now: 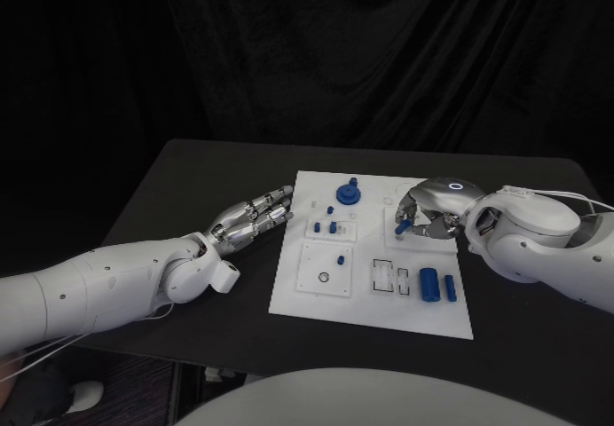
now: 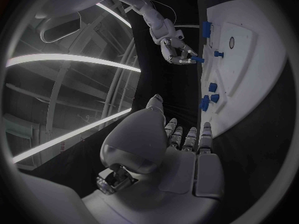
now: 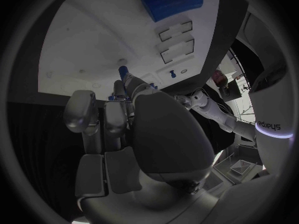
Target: Assemble the parts on the task board
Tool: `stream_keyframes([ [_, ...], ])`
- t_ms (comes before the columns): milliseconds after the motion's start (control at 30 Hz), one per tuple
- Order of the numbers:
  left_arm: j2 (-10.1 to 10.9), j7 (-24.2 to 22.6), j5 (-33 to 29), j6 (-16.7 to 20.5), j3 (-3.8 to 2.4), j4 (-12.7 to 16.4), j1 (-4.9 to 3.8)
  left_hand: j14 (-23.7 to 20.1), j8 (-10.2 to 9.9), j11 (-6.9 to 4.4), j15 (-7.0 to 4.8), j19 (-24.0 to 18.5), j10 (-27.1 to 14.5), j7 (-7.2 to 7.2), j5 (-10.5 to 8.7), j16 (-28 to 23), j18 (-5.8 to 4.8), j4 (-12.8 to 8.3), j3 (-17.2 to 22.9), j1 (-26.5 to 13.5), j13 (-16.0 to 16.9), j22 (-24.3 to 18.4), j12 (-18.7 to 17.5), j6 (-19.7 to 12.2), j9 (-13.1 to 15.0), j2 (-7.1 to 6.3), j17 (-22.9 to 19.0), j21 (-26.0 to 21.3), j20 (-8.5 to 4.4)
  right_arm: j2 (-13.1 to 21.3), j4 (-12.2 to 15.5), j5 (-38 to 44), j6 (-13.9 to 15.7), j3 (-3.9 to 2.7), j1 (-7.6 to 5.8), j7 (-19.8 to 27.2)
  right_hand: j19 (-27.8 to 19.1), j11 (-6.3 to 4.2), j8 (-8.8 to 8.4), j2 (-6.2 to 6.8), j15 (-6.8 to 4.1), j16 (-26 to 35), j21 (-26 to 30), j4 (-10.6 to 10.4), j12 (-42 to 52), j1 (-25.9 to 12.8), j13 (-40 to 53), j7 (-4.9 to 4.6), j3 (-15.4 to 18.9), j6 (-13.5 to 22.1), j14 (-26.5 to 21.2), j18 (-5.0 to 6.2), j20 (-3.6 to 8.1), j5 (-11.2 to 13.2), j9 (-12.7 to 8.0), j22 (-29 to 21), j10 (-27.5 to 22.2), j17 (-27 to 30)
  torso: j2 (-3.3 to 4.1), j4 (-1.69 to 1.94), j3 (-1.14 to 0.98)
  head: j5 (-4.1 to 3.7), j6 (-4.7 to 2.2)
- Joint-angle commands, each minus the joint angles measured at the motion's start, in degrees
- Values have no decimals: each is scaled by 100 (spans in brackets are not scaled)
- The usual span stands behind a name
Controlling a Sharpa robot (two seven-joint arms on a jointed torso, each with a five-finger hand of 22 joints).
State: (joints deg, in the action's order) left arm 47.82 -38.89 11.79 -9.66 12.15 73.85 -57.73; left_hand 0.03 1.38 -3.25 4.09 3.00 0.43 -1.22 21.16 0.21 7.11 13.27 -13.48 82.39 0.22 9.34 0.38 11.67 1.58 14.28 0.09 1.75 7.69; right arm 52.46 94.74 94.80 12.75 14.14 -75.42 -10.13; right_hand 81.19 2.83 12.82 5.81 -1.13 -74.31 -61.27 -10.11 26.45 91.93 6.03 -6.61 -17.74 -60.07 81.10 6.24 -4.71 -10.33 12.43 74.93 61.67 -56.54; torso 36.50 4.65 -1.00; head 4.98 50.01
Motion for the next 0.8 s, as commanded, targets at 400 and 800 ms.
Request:
stream_keyframes([
  [400,-40,-184,-38,-56,-6,-6,7,-3,22,36,10,14,6,11,33,-21,38,-14,35,54,-8,-3,-24,19,5,-16,-9,0,-7,-58,659,18,56,-3,-216,-79,25,-10,36,56,-47,-12,-77,12,-136,-75,14,4,-170,-112,42,-88,31,-25,327,797,81,-50,27,16,-4,24,-1],
  [800,-81,-208,-38,-80,-6,-26,10,-3,20,39,11,13,2,13,21,-21,38,-11,42,42,-9,-11,-25,7,3,-8,-9,-1,-6,-662,839,395,-78,-3,57,116,41,-2,15,137,-41,-42,-111,7,-264,-198,13,10,-225,-93,79,-95,29,-110,413,805,88,-132,20,14,2,102,-1],
])
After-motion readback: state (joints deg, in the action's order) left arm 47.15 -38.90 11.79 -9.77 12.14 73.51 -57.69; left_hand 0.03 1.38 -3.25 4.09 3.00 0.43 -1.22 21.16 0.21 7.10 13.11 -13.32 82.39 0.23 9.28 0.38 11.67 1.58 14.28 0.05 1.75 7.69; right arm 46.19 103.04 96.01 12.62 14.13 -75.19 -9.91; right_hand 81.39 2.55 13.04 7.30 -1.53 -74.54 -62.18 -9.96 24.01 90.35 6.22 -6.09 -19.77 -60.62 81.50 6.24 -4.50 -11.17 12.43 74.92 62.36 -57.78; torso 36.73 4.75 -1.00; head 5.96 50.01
